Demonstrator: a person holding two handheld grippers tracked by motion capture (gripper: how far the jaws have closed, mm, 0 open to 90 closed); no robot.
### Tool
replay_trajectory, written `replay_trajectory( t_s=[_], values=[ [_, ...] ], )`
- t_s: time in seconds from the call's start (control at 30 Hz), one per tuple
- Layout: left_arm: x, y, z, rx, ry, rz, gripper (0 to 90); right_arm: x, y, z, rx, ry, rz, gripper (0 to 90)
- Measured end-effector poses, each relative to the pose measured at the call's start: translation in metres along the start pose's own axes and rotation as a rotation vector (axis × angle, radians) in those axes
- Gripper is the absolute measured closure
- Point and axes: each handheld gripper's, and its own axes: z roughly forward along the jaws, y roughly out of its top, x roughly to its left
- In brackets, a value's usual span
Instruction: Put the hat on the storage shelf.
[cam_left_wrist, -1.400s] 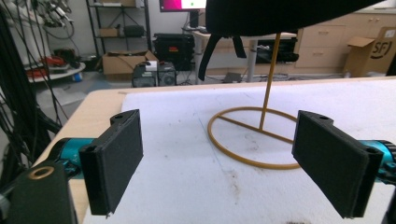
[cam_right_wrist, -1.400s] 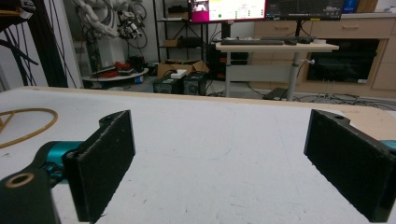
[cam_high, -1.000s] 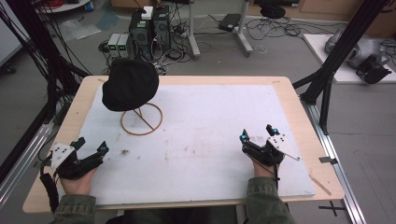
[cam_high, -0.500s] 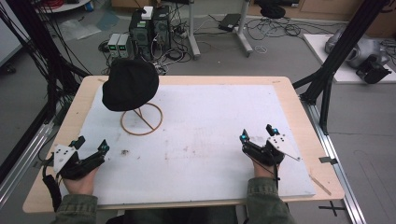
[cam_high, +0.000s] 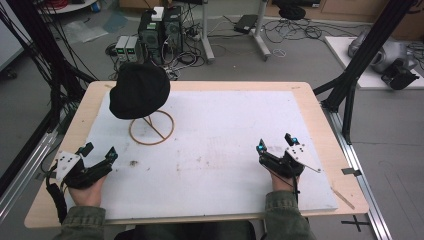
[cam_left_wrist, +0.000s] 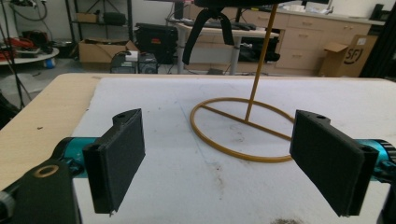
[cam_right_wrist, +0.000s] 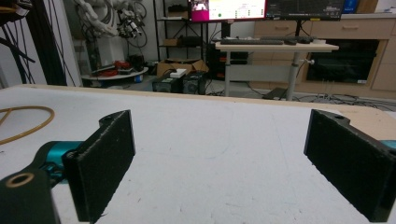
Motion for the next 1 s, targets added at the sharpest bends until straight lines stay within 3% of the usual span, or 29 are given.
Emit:
replay_trajectory(
  t_s=[0.23, 0.43, 0.63, 0.73, 0.83, 1.0],
  values=[
    [0.0015, 0.0014, -0.0025, -0.043, -0.011, 0.002, 19.0, -0.0001, -0.0003, 0.0012, 0.004, -0.002, 0.001, 7.9],
    [0.0011, 0.0011, -0.0005, -0.038, -0.032, 0.0, 22.8, 0.0, -0.0003, 0.0008, 0.006, -0.002, 0.001, 7.9],
    [0.0022, 0.0008, 0.0008, -0.014, -0.04, -0.015, 22.3, -0.0006, -0.0003, 0.001, 0.004, -0.003, -0.003, 7.9],
    [0.0032, 0.002, 0.0018, 0.016, -0.065, -0.039, 23.0, -0.0004, -0.0004, 0.0012, 0.005, 0.001, 0.0, 7.9],
    [0.0023, 0.0029, 0.0029, 0.02, -0.076, -0.037, 22.9, -0.0009, -0.0005, 0.0014, 0.007, 0.002, -0.004, 7.9],
    [0.0017, 0.004, 0.0054, 0.065, -0.11, -0.05, 22.5, -0.001, -0.0009, 0.0021, 0.013, 0.004, -0.002, 7.9]
  ],
)
